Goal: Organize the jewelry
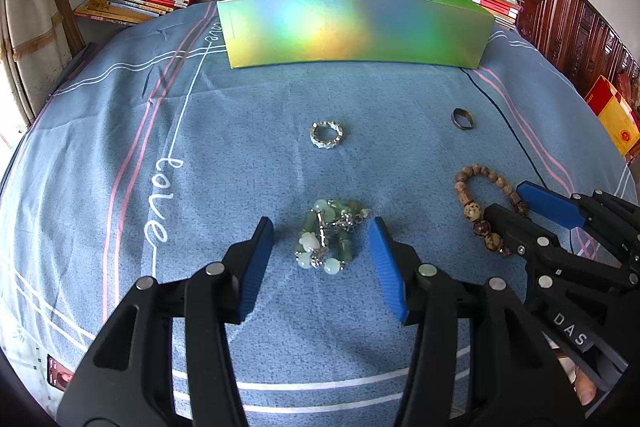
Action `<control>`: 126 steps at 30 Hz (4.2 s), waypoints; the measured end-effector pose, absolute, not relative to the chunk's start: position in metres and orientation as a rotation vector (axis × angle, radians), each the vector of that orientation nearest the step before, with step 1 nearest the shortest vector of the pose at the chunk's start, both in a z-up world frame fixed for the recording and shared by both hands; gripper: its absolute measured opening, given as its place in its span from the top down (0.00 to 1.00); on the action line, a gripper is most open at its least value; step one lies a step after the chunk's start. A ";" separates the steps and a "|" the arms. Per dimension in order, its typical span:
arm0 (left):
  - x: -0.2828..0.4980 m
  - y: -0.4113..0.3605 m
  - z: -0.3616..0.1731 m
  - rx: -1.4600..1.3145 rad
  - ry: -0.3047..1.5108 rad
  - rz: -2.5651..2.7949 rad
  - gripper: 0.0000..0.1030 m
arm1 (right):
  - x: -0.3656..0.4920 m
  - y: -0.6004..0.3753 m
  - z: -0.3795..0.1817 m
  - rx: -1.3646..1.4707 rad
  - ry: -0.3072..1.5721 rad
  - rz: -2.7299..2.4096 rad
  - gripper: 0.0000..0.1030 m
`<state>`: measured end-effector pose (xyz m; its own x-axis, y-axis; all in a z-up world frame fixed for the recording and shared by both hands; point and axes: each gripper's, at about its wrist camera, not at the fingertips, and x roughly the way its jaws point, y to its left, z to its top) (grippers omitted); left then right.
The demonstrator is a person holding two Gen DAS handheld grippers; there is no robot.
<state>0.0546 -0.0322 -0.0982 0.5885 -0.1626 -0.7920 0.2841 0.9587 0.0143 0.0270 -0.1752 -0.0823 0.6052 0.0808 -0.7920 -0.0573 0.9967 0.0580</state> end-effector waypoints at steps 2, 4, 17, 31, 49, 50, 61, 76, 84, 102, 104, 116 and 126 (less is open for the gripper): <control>0.055 -0.032 -0.098 0.145 0.906 -0.261 0.51 | 0.027 -0.175 -0.082 0.028 0.917 0.080 0.64; 0.055 -0.032 -0.098 0.145 0.906 -0.261 0.51 | 0.027 -0.176 -0.082 0.027 0.917 0.080 0.64; 0.054 -0.033 -0.099 0.145 0.904 -0.261 0.49 | 0.027 -0.174 -0.082 0.024 0.915 0.082 0.62; 0.053 -0.033 -0.099 0.146 0.903 -0.261 0.48 | 0.027 -0.174 -0.082 0.024 0.914 0.084 0.60; 0.052 -0.032 -0.099 0.146 0.902 -0.261 0.47 | 0.026 -0.175 -0.081 0.034 0.908 0.074 0.65; 0.052 -0.032 -0.099 0.147 0.901 -0.261 0.47 | 0.027 -0.176 -0.080 0.026 0.907 0.061 0.75; 0.059 -0.020 -0.085 0.106 0.895 -0.269 0.84 | 0.021 -0.193 -0.058 0.071 0.863 0.065 0.89; 0.086 -0.010 0.001 0.091 0.774 -0.320 0.92 | 0.051 -0.209 0.031 0.078 0.685 0.080 0.89; 0.163 -0.033 0.050 0.104 0.686 -0.314 0.92 | 0.145 -0.207 0.061 0.101 0.628 0.075 0.89; 0.237 -0.038 -0.009 0.100 0.755 -0.198 0.56 | 0.178 -0.192 0.012 0.054 0.711 0.070 0.60; 0.219 -0.035 -0.006 0.104 0.732 -0.194 0.51 | 0.159 -0.194 0.010 0.060 0.710 0.081 0.56; 0.122 -0.019 -0.027 0.129 0.750 -0.219 0.37 | 0.104 -0.193 -0.059 0.029 0.871 0.096 0.46; 0.107 -0.041 -0.078 0.162 0.856 -0.305 0.35 | 0.105 -0.185 -0.090 -0.019 0.929 0.074 0.45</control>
<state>0.1073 -0.0409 -0.0781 0.6155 -0.1994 -0.7625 0.3284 0.9444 0.0181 0.1047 -0.1852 -0.0904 0.5965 0.0552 -0.8007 -0.0718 0.9973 0.0153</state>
